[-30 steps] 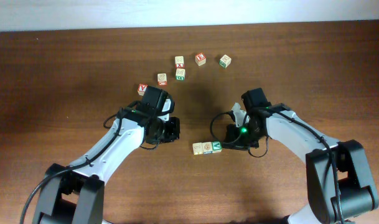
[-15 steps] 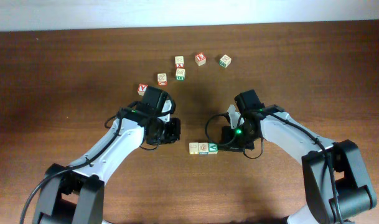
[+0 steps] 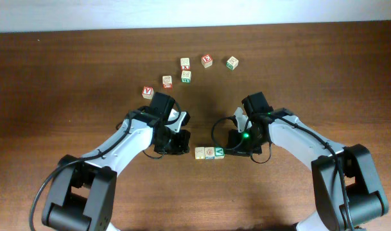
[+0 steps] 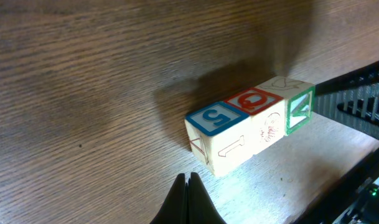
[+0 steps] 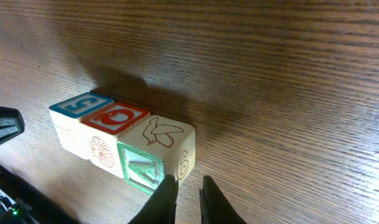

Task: Rotate 3 blocks
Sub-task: 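Bring the left and right grippers to opposite ends of the row, then squeeze the row of blocks between both grippers from its ends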

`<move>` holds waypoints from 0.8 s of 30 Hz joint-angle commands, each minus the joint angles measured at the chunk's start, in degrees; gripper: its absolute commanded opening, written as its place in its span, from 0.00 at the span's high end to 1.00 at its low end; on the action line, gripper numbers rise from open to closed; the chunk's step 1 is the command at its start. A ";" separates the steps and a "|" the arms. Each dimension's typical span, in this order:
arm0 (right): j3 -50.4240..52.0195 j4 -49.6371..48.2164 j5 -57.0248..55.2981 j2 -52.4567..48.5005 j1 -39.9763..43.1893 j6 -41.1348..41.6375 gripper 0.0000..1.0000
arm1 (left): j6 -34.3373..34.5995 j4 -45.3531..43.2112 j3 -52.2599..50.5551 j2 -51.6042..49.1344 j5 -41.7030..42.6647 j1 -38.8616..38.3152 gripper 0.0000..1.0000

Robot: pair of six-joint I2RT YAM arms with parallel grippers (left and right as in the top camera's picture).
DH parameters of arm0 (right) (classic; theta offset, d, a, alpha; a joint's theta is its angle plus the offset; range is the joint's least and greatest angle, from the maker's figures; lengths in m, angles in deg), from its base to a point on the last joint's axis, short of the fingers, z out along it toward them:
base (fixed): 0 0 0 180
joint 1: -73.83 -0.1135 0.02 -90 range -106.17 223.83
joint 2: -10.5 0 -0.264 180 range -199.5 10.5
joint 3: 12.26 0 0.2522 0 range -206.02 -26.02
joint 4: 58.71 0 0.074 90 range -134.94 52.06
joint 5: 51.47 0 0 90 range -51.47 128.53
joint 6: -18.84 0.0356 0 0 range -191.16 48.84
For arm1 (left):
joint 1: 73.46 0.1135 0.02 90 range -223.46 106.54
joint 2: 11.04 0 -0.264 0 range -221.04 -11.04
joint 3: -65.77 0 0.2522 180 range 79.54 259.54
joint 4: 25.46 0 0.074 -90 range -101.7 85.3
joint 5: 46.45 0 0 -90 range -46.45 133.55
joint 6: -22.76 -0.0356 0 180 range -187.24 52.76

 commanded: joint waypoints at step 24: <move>0.44 -0.15 0.72 -1.01 -0.44 -0.13 0.85 | 5.42 -4.00 -0.59 -4.02 1.46 -4.13 1.00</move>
